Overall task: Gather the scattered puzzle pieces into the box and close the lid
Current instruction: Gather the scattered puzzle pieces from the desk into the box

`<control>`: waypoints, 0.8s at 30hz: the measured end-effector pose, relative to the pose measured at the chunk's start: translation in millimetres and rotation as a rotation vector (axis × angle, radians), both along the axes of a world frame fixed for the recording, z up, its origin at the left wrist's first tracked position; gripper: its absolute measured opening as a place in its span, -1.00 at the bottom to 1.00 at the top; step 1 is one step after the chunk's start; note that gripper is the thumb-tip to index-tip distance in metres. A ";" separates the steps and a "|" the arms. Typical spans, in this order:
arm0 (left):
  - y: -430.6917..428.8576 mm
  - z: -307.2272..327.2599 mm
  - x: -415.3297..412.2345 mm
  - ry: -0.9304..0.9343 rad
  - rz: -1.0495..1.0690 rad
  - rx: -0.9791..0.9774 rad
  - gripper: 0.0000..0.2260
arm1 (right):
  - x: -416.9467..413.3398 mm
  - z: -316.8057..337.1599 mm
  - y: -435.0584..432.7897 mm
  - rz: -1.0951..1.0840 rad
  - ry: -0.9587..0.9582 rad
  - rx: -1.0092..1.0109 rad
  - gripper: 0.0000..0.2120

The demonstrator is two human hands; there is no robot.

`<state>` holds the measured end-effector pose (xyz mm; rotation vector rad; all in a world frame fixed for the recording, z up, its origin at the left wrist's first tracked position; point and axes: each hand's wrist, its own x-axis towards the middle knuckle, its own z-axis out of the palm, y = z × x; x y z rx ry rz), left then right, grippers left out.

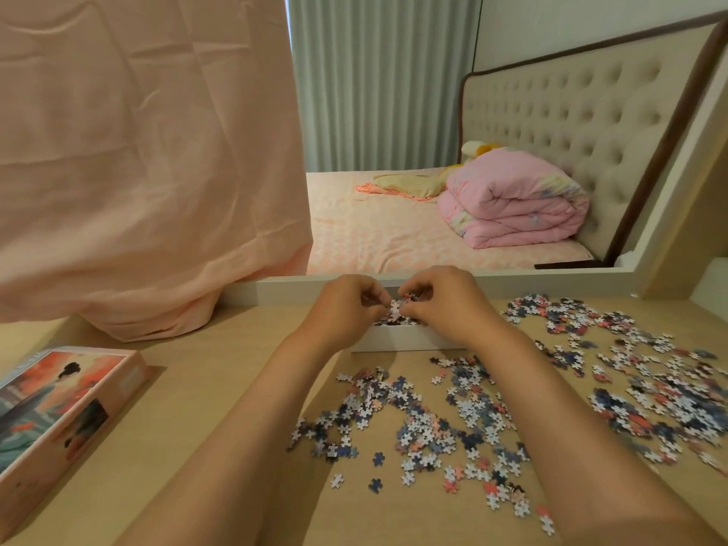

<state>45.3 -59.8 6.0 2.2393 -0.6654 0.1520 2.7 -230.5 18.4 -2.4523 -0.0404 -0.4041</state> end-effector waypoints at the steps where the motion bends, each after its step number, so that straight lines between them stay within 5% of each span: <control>1: -3.6 -3.2 4.0 -0.012 -0.001 0.029 -0.94 | 1.9 -3.9 -0.8 -0.025 -0.025 -0.017 -0.76; 9: -2.0 -23.8 12.9 -0.170 -0.058 0.233 -0.77 | 5.5 -19.8 -4.8 0.055 0.067 -0.019 -0.74; 20: 23.9 -8.8 -4.0 -0.249 -0.005 0.134 -0.89 | -17.6 2.1 8.2 0.081 0.002 -0.123 -0.81; 24: 38.8 -3.3 -14.3 -0.176 -0.027 0.183 -0.83 | -32.0 10.5 24.1 0.208 0.150 -0.162 -0.84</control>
